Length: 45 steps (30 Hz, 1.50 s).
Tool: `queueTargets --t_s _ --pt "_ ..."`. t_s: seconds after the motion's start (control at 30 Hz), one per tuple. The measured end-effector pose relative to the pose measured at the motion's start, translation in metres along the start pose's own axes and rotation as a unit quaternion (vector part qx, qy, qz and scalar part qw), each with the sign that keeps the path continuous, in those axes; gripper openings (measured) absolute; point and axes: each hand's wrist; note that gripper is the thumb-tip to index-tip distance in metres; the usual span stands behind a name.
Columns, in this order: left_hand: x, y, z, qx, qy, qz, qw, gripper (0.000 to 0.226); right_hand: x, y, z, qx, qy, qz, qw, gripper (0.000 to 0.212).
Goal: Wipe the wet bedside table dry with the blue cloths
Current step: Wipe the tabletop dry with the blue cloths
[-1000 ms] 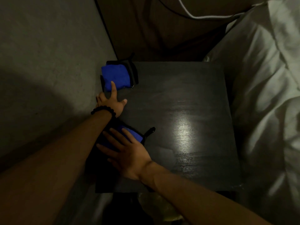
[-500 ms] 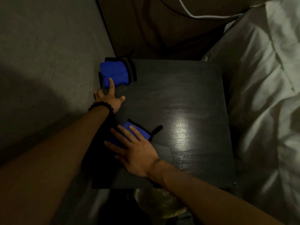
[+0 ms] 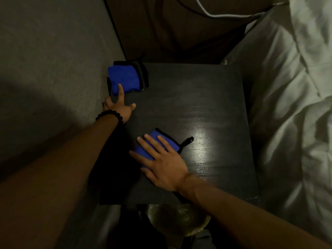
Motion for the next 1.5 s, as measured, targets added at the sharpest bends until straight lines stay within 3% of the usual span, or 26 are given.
queueTargets --t_s 0.7,1.13,1.5 --pt "0.004 -0.003 0.003 -0.001 -0.008 -0.025 1.0 0.08 -0.041 0.009 -0.049 0.016 -0.063 -0.03 0.997 0.062" --pt "0.003 -0.003 0.003 -0.003 0.002 -0.023 1.0 0.08 -0.084 0.022 -0.133 0.03 -0.181 -0.047 0.982 0.059" --pt "0.002 -0.001 0.0 0.002 -0.003 -0.022 1.0 0.08 -0.075 0.019 -0.167 0.005 -0.276 -0.029 0.961 0.06"
Point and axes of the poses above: each hand's wrist, its own z-axis towards the middle knuckle, its own y-axis out of the back of the hand, x = y × z, and after that the axes turned 3 degrees about y, right-handed
